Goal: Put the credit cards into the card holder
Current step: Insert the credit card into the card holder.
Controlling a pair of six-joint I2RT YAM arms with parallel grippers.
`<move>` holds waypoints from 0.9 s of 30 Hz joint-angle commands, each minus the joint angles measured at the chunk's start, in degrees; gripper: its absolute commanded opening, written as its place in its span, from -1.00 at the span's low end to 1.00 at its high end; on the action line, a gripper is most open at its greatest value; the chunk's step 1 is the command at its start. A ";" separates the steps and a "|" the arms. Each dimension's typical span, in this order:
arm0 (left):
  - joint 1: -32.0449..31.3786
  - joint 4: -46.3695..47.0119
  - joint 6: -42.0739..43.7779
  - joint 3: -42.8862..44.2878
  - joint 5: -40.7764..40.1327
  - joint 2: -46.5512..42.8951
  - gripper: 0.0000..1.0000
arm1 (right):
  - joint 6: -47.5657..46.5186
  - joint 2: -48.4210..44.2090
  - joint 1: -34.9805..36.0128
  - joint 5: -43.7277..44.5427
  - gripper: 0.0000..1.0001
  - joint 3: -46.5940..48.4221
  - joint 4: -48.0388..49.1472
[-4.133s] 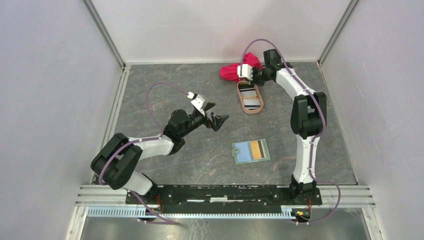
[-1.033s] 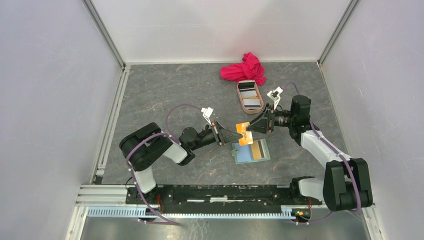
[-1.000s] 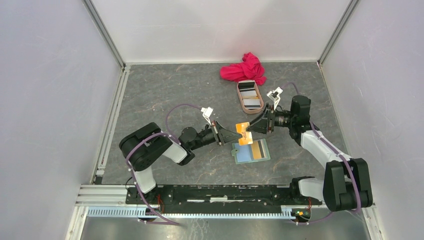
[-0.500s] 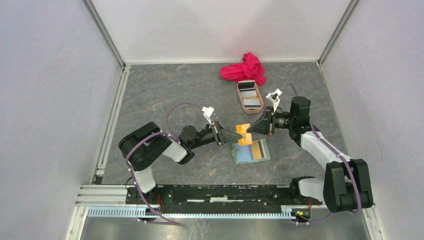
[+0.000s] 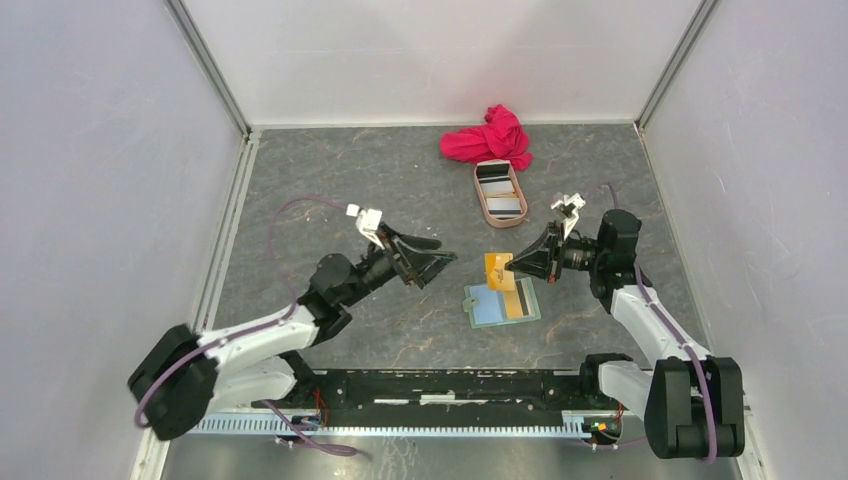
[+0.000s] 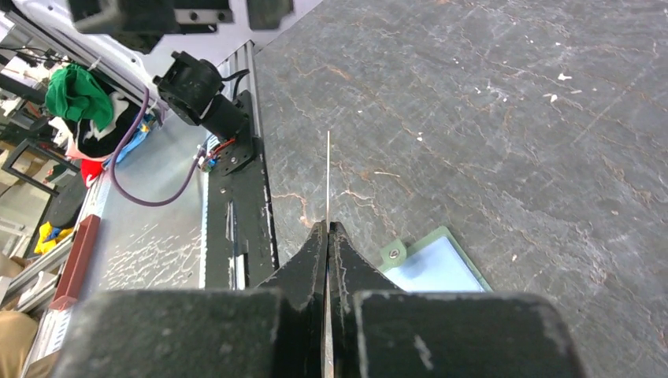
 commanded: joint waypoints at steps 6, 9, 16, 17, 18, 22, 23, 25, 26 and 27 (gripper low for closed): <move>0.07 -13.69 9.62 -10.73 -19.31 -19.34 1.00 | -4.94 1.22 -4.09 -0.63 -1.00 -3.61 0.75; 0.07 -15.41 7.42 -10.72 -15.63 -19.00 1.00 | -9.15 0.77 -4.74 0.22 -1.00 -4.28 -2.27; -3.86 -17.21 3.51 -6.21 -11.67 -8.76 0.89 | -3.71 -0.46 -7.67 3.23 -1.00 -9.50 4.91; -5.47 -17.21 4.27 -5.26 -12.92 -6.74 0.88 | -3.65 -0.22 -7.92 4.03 -1.00 -9.69 4.44; -6.94 -17.23 4.96 -4.20 -14.43 -4.49 0.88 | -3.43 0.02 -8.10 4.96 -1.00 -9.80 4.20; -11.38 -16.24 4.61 -0.51 -18.03 5.57 0.73 | -2.66 2.49 -8.49 7.43 -1.00 -9.68 2.58; -11.96 -16.02 4.21 0.20 -18.59 7.21 0.71 | -2.95 3.28 -8.49 8.21 -1.00 -9.23 1.72; -13.10 -15.51 3.01 1.03 -20.29 11.32 0.68 | -5.44 5.96 -8.59 9.64 -1.00 -7.24 -3.47; -13.52 -15.48 2.33 1.21 -21.21 12.50 0.66 | -7.19 7.67 -8.60 9.57 -1.00 -5.99 -6.04; -13.93 -15.50 1.65 1.37 -22.38 13.35 0.64 | -8.59 9.06 -8.68 9.37 -1.00 -4.97 -8.81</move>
